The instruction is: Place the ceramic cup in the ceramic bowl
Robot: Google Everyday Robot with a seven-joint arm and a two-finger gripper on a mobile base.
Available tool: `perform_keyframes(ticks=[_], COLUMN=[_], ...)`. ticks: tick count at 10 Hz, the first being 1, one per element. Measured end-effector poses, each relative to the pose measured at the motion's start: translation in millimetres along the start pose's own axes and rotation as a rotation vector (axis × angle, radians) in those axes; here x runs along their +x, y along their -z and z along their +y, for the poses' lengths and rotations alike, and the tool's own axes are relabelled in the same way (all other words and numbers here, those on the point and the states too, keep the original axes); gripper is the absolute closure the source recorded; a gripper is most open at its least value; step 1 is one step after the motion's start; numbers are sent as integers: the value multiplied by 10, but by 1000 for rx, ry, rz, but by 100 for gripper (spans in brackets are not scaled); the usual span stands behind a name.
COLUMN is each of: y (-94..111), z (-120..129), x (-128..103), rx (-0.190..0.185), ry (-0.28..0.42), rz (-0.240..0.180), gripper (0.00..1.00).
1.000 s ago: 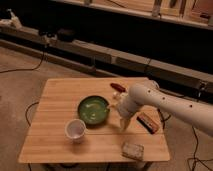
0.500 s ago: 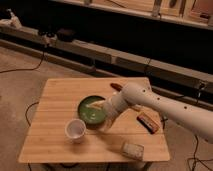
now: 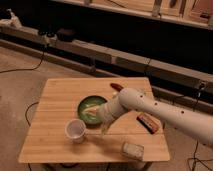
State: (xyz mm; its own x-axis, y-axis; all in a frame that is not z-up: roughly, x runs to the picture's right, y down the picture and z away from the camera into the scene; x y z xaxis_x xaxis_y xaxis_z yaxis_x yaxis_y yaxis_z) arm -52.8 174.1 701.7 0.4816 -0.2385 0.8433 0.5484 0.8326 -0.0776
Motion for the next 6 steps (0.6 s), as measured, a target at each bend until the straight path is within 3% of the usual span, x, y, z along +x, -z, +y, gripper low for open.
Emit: perform_keyframes(ticks=[6], y=[-55], z=[69], x=[-95], rx=[-1], ry=[9], rz=[-27], gripper=[20])
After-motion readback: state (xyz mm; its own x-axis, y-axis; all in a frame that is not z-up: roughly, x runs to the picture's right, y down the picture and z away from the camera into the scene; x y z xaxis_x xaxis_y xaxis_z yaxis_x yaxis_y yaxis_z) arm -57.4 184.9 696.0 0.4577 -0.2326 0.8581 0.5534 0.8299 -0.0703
